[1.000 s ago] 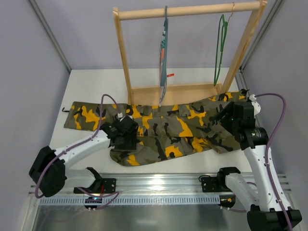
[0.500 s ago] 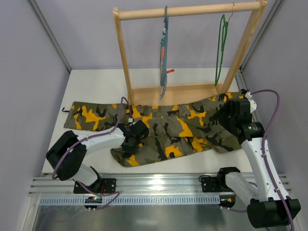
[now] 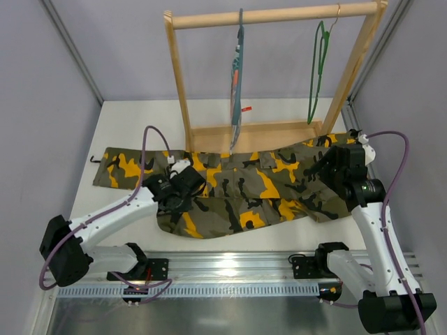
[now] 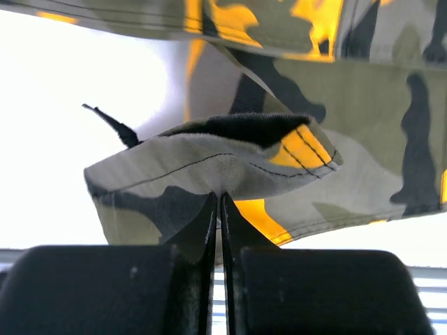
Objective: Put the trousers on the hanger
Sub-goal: Fold the trousers
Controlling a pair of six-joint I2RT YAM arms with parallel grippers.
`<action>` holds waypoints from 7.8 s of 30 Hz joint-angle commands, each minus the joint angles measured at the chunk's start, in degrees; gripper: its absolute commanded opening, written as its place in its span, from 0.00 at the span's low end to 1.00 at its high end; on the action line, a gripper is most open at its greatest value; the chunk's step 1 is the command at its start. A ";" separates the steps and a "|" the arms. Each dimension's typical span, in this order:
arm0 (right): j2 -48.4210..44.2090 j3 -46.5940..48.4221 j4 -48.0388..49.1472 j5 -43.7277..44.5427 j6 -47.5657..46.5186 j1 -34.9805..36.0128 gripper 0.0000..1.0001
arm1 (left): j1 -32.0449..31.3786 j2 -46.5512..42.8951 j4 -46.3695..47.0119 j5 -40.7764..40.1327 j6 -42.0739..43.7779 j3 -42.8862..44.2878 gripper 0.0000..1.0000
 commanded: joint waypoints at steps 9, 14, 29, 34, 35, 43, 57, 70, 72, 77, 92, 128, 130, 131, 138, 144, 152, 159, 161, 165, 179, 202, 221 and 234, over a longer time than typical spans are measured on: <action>4.53 3.08 -6.95 9.26 1.40 -11.88 0.71 | 17.23 -12.41 -8.69 -7.34 -4.46 5.02 0.00; 4.89 -0.17 -7.57 14.16 4.38 -18.14 0.70 | 24.62 -15.67 -6.84 -3.91 -2.71 4.57 0.00; 11.04 -11.24 2.71 11.88 4.55 -30.01 0.67 | 27.35 -15.06 -6.49 -3.64 -0.68 4.31 0.00; 9.99 -13.35 4.56 15.13 6.23 -30.01 0.67 | 27.62 -13.66 -6.05 -3.47 -0.42 4.75 0.00; 9.72 -13.97 5.26 15.05 6.32 -30.01 0.67 | 27.62 -13.39 -5.96 -3.29 -0.42 4.75 0.00; 8.75 -19.50 14.05 12.07 6.85 -30.01 0.67 | 27.79 -14.09 -5.78 -4.43 0.29 4.31 0.01; 9.99 -19.86 16.69 14.96 5.79 -30.01 0.03 | 29.20 -13.74 -3.50 -2.85 0.37 2.11 0.00; 6.82 -20.57 26.10 4.94 -4.93 -36.77 0.61 | 29.46 -14.97 1.69 3.92 -1.03 -3.33 0.00; 7.26 -20.12 25.57 5.30 -5.02 -38.53 0.63 | 29.37 -14.80 1.07 2.69 -0.51 -3.42 0.00; 12.44 -21.52 28.45 -1.72 -6.07 -44.68 0.63 | 29.46 -14.36 0.98 0.49 0.11 -2.46 0.00; 14.03 -27.59 38.31 -7.28 -5.90 -47.94 0.63 | 29.64 -12.69 3.18 0.14 -0.24 -2.98 0.00; 11.04 1.41 1.31 9.42 -7.75 -43.90 0.04 | 51.05 -14.36 -6.49 -15.24 11.26 8.62 0.00; 11.21 0.71 2.01 9.51 -7.92 -43.20 0.04 | 53.79 -13.92 -5.87 -16.21 12.67 8.09 0.00; 11.56 0.36 2.10 9.86 -8.01 -43.11 0.04 | 54.76 -13.57 -4.83 -17.43 14.24 7.83 0.00; 14.11 2.28 0.70 11.88 -8.27 -42.67 0.09 | 64.61 -10.06 -2.27 -11.83 17.43 8.53 0.00; 15.08 3.17 -0.44 11.36 -8.71 -41.79 0.47 | 65.67 -7.41 -2.80 -9.08 15.31 8.71 0.00; 14.02 1.24 3.23 0.75 -10.82 -37.93 0.59 | 66.46 -10.22 1.30 12.03 17.94 8.54 0.18; 11.23 -3.94 5.78 -1.12 -8.63 -24.31 0.59 | 58.47 -19.89 5.29 27.29 12.06 -3.15 0.37; 9.12 -5.35 5.62 -0.07 -8.45 -20.98 0.59 | 56.54 -20.16 4.94 27.65 11.45 -4.73 0.38; 2.54 -7.02 7.10 -4.72 -11.78 -16.31 0.59 | 51.43 -16.48 3.27 19.94 7.52 -4.12 0.41; -12.07 -8.70 6.50 -17.47 -15.04 -9.35 0.59 | 66.72 2.33 1.33 3.15 -6.13 -6.23 0.58; -16.73 -5.01 6.32 -17.83 -14.25 -9.35 0.59 | 76.04 31.60 6.87 -4.52 -1.30 5.44 0.51; -13.23 -6.32 4.83 -1.85 -7.58 -9.35 0.60 | 75.78 34.80 6.26 -1.80 6.18 22.33 0.50; -3.29 -17.56 17.12 2.52 -0.71 -32.34 0.60 | 69.46 8.51 10.47 7.93 8.10 4.60 0.66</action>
